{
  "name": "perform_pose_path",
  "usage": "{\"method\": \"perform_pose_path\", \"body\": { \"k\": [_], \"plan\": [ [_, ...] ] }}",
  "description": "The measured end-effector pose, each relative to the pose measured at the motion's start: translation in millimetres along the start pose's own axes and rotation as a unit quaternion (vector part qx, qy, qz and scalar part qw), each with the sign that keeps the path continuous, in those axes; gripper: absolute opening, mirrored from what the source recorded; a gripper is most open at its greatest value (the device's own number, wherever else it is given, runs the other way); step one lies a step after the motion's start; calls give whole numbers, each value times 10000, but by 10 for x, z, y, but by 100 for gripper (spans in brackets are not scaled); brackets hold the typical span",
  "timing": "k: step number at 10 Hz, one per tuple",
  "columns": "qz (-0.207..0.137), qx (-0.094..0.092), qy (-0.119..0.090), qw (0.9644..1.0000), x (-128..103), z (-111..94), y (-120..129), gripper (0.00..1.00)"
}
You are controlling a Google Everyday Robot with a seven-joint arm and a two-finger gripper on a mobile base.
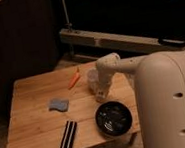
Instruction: Place the bottle in the ceramic bowl
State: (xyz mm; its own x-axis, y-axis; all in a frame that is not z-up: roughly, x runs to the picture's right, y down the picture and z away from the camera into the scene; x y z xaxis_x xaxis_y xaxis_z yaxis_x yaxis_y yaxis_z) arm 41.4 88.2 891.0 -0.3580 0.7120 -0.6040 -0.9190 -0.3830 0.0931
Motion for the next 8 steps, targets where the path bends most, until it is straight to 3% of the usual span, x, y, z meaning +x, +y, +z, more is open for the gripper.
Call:
{"method": "perform_pose_path", "body": {
  "k": [2,5,8],
  "plan": [
    [-38,1,-136,9999,32,-186,9,0],
    [-179,-21,-437,9989,143,-691,64,0],
    [-421,-137,-481,9979,498,-1005,37,0]
  ]
}}
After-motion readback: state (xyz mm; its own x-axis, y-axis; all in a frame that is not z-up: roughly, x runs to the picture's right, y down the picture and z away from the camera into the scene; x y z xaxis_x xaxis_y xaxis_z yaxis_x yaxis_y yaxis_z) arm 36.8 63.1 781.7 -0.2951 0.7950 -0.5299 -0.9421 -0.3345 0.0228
